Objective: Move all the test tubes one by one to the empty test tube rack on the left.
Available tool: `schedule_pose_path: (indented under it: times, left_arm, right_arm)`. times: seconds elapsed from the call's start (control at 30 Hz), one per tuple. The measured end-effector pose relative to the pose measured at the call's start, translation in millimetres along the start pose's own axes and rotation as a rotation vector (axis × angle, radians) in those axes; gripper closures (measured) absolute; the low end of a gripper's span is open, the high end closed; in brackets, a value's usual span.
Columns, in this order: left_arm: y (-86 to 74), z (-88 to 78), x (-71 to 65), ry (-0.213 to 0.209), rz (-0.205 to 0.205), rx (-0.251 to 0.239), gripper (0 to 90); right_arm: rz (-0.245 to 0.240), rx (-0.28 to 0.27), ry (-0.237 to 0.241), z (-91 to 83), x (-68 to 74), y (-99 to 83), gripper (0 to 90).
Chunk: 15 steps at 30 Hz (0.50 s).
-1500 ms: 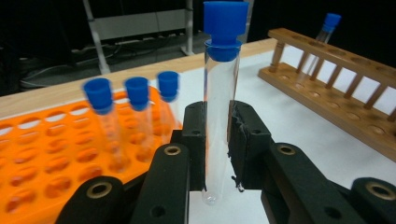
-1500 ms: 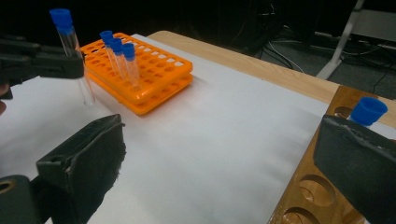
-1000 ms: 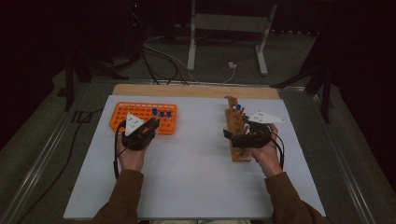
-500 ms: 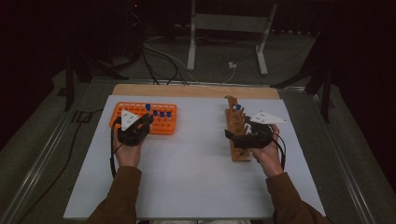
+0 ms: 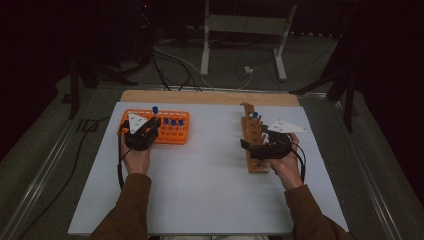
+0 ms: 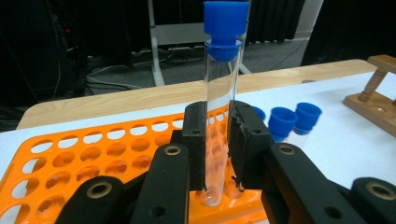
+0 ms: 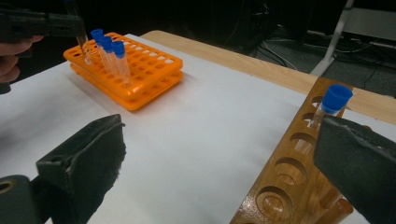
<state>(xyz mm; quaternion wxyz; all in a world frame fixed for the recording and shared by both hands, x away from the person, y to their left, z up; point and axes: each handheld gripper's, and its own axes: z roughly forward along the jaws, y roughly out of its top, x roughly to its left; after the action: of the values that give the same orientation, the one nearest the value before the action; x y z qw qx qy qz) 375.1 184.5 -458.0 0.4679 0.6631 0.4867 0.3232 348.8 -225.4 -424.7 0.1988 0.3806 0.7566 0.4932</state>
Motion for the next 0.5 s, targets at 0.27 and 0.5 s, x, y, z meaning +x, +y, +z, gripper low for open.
schedule_pose_path:
  times: [0.27,0.5]
  left_arm:
    - [-2.7,9.4,2.0,-0.003,-0.022,0.012,78.3]
    - [-8.8,18.6,1.5,-0.005,-0.018,0.049,78.2]
  right_arm:
    - [-0.001,0.008,0.007,3.3,2.1,-1.8,2.0]
    - [0.002,0.011,0.010,3.7,2.7,-2.7,2.0]
